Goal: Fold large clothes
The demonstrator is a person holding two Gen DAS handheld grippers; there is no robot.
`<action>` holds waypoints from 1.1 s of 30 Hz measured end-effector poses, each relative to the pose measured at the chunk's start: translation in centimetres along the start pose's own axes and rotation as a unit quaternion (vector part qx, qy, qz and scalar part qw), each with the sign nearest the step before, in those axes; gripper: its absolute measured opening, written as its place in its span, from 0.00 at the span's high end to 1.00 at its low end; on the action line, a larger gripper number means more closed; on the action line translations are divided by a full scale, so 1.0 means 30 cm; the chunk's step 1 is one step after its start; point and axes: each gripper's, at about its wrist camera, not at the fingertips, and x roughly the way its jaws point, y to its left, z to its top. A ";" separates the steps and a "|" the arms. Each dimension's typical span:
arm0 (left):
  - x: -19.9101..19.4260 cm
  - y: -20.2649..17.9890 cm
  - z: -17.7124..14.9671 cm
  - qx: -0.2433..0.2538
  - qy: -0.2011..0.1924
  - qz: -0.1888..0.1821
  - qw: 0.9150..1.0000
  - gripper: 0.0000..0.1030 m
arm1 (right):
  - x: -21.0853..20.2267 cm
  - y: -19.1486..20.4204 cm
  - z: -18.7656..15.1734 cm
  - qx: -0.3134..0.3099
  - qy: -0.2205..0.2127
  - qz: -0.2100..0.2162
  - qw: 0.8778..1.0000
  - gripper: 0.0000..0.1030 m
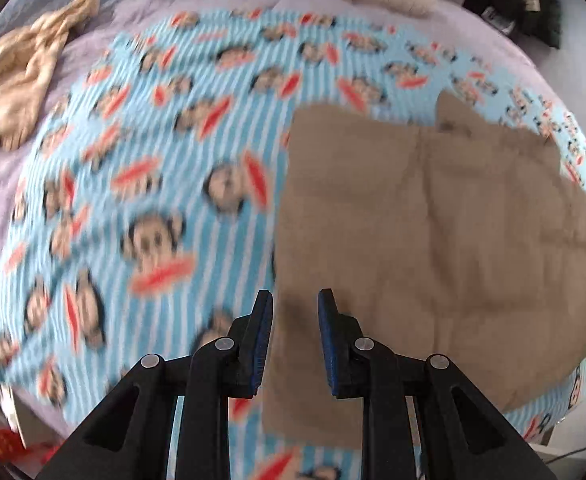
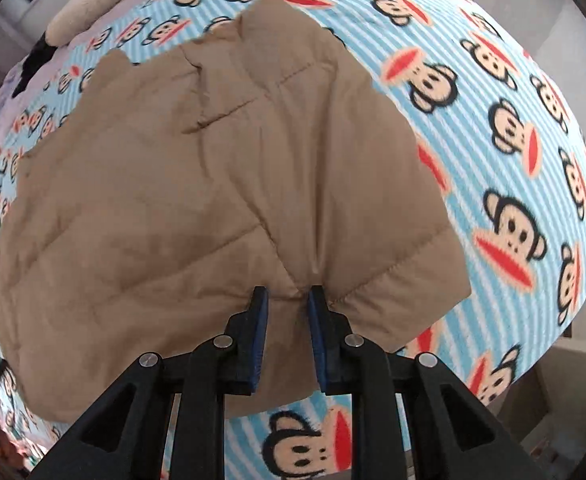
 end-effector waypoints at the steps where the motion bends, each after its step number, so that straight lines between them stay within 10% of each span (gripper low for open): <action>1: 0.010 -0.006 0.031 0.005 -0.005 0.000 1.000 0.76 | 0.004 0.007 -0.002 -0.004 -0.002 -0.006 1.000 0.78; 11: 0.298 -0.070 0.193 0.010 0.041 0.048 0.998 0.76 | 0.055 0.033 0.015 -0.035 0.016 -0.013 0.999 0.78; 20: 0.029 -0.111 0.145 -0.008 0.037 0.045 0.998 0.75 | -0.070 0.070 0.048 -0.045 0.034 0.049 0.997 0.69; 23: -0.059 -0.130 0.096 -0.027 0.024 0.063 0.997 0.02 | -0.097 0.145 0.058 -0.071 0.036 0.083 0.993 0.59; 33: -0.097 -0.138 0.022 -0.040 0.020 0.069 0.997 0.01 | -0.098 0.416 0.062 -0.167 0.066 0.140 0.974 0.41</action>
